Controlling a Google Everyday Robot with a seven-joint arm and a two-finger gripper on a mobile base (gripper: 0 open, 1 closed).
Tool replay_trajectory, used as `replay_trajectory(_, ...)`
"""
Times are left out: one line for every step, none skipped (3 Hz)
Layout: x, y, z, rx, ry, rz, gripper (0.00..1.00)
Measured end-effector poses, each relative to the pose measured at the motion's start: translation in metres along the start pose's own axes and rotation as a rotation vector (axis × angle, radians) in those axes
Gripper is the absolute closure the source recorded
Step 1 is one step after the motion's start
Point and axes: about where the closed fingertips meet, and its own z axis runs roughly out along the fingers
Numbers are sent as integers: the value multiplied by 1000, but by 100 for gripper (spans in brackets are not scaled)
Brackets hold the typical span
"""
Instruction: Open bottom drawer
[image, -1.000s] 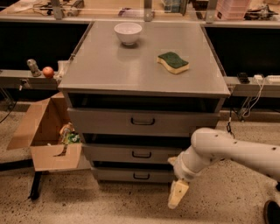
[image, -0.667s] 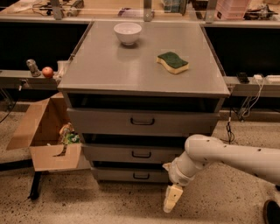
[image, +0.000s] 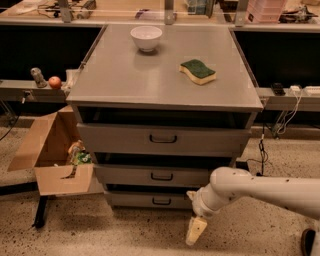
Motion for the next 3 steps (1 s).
replay_trajectory(27,-14,52,44,-22,-20,0)
replay_trajectory(46,-26,96,77,-31,-36,0)
replay_trajectory(67,-44,143,77,-77,-30,0)
